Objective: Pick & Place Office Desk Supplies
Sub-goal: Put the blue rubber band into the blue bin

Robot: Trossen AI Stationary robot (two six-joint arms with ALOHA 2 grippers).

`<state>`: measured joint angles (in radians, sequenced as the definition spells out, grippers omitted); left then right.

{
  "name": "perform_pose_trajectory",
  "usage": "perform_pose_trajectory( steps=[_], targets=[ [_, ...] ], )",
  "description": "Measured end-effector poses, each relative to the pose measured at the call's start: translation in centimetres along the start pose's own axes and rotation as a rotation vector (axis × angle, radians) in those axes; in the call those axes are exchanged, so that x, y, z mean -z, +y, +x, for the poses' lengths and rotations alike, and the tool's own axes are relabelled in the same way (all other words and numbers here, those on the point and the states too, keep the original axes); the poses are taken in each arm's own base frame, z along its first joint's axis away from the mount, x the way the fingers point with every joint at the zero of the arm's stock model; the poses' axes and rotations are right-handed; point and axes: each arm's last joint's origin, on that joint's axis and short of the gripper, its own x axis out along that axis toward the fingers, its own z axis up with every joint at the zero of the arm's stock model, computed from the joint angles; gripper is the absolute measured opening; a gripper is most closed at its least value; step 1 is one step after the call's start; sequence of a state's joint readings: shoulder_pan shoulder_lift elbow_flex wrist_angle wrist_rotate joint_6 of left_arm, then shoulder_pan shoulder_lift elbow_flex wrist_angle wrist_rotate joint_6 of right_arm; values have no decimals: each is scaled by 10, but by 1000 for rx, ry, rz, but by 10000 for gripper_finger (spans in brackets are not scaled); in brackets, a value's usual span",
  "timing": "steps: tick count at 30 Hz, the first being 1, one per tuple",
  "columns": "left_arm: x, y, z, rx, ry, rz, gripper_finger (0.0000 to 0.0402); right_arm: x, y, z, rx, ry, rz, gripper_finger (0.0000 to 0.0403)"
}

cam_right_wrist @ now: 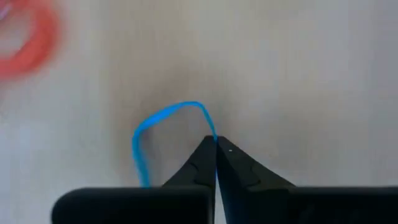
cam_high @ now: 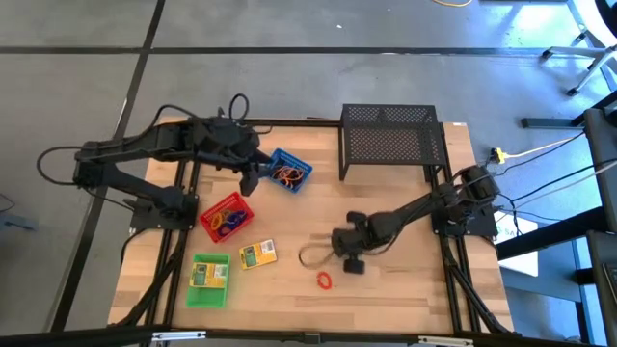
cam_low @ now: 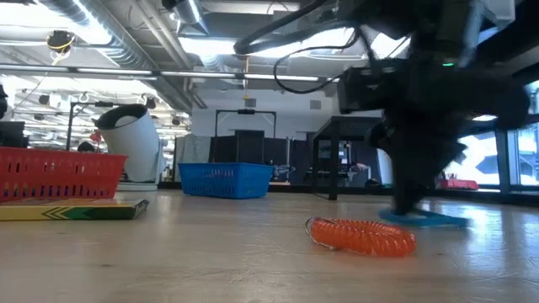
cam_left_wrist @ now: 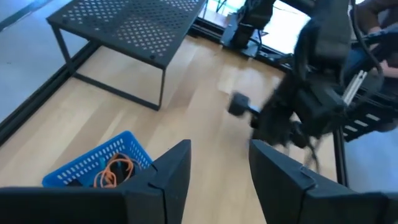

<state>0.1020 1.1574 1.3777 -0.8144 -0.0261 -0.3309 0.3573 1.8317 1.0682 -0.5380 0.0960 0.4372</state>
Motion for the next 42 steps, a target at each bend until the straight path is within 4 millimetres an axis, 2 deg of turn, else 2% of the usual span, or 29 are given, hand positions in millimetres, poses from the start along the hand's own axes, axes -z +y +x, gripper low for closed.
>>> perform_pose_trajectory(
  steps=[5, 10, 16, 21, 29, 36, 42],
  targets=[
    [10, -6, 6, 3, 96, 59, 171, -20, -16, -40, 68, -182, 91, 3],
    [16, -14, 21, 5, 172, 102, 199, -52, -27, -91, 148, -419, 132, 2],
    [13, -28, 51, 46, 143, 235, 211, -83, -29, -136, 272, -604, 97, 1],
    [8, -31, 65, 55, 105, 247, 209, -95, -33, -161, 422, -674, 29, 1],
    [-2, -33, 72, 82, 5, 213, 208, -103, -34, -182, 541, -695, -101, 0],
    [-10, -26, 79, 64, -47, 126, 205, -106, -34, -186, 620, -691, -197, 0],
    [-11, -18, 89, 31, -22, 61, 204, -107, -34, -187, 645, -692, -237, 0]
  ],
)
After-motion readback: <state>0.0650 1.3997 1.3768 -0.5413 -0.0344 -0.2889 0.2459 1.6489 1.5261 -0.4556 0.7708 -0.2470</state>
